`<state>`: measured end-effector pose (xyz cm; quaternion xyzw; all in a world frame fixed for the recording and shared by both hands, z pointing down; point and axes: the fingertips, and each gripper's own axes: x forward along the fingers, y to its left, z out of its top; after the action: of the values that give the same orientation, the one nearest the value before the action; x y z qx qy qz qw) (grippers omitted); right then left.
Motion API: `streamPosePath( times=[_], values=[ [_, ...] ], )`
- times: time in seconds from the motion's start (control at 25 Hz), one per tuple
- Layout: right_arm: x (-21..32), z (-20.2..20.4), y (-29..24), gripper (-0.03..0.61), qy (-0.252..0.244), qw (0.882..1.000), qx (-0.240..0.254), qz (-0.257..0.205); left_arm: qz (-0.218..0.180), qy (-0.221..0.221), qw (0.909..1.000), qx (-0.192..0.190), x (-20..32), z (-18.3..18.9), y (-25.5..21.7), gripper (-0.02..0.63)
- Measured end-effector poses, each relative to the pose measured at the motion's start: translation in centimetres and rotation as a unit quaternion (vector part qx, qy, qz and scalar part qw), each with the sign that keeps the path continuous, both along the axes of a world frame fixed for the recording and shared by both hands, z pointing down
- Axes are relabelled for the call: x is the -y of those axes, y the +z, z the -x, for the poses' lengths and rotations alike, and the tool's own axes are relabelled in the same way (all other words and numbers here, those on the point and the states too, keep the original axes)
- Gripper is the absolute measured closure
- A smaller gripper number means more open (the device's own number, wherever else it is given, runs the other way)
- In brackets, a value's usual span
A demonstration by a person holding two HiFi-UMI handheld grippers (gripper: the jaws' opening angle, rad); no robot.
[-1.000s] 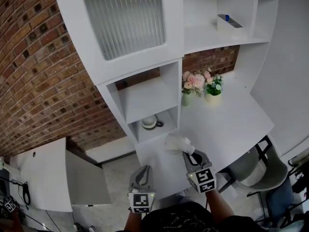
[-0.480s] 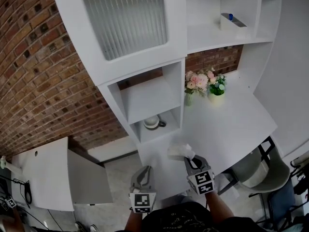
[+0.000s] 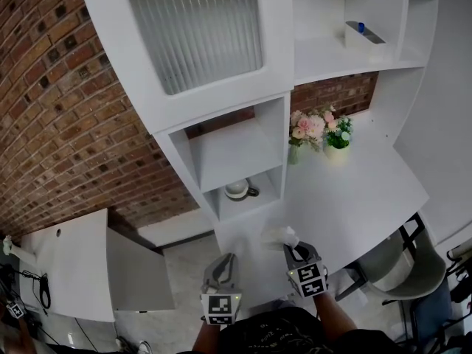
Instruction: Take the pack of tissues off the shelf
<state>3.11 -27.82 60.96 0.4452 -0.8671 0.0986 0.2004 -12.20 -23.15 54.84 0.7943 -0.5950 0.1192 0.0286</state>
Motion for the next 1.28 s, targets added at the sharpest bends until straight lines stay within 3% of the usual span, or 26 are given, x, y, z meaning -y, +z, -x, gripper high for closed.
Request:
streamPosePath(
  times=[0.96,1.08,1.28],
  values=[
    [-1.1,-0.1,5.9,0.511,-0.014,0.997,-0.069,0.038,0.029,-0.004,0.9993,-0.024,0.1,0.6,1.5,0.591],
    [-1.1,-0.6,6.6,0.476,-0.006,0.995,-0.084,0.045,0.034,-0.007,0.9991,-0.025,0.0,0.8,2.0,0.591],
    [-1.3,-0.5,7.5,0.358,-0.011,0.994,-0.07,0.08,0.042,-0.013,0.9985,-0.031,0.0,1.1,2.4,0.591]
  ],
)
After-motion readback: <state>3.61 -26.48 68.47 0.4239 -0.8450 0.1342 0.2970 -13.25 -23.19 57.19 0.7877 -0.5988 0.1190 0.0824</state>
